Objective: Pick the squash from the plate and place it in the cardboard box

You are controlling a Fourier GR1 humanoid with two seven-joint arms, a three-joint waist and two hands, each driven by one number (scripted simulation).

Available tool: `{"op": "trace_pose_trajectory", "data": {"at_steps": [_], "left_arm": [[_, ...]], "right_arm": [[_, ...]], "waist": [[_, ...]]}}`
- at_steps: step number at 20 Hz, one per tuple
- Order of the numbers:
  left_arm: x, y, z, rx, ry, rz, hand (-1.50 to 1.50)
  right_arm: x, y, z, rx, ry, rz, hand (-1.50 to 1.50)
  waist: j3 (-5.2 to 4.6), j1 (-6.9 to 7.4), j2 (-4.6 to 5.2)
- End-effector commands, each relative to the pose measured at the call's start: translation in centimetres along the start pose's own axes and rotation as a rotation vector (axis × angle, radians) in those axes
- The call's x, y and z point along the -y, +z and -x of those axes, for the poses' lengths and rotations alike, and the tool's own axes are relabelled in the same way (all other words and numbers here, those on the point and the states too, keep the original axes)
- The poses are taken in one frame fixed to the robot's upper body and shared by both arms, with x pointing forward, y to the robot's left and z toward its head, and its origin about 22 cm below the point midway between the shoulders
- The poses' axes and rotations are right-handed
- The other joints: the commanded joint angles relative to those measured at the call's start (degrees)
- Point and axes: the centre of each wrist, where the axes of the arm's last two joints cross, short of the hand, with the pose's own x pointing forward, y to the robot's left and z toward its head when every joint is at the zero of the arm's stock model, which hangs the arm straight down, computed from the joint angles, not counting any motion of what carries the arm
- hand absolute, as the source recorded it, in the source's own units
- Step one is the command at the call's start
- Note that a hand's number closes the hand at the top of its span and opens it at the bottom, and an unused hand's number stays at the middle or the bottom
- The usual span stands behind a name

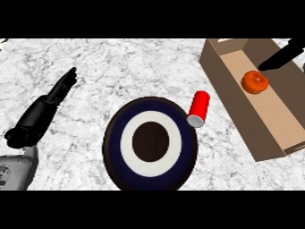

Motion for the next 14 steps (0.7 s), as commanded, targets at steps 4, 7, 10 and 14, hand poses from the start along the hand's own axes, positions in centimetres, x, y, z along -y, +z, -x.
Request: {"op": "trace_pose_trajectory", "data": {"at_steps": [4, 7, 10, 14], "left_arm": [[-0.1, 0.4, 0.2, -0.014, 0.006, -0.006, 0.0], [-1.3, -0.1, -0.8, 0.011, -0.011, -0.009, 0.0], [-1.3, 0.2, 0.0, 0.006, 0.008, -0.019, 0.0], [-1.4, -0.7, -0.6, 0.009, 0.002, -0.006, 0.0]], "right_arm": [[3.4, 1.3, 0.1, 0.162, -0.643, 0.304, -1.5], [3.3, 0.9, 3.4, 0.097, -0.858, 0.39, -1.5], [1.8, 0.9, 6.8, 0.049, -0.925, 0.455, -1.5], [2.5, 1.1, 11.1, 0.065, -0.944, 0.533, -1.5]], "waist": [[0.22, -0.34, -0.18], [0.2, -0.3, 0.05], [0.04, -0.26, 0.15], [0.0, 0.22, 0.27]]}}
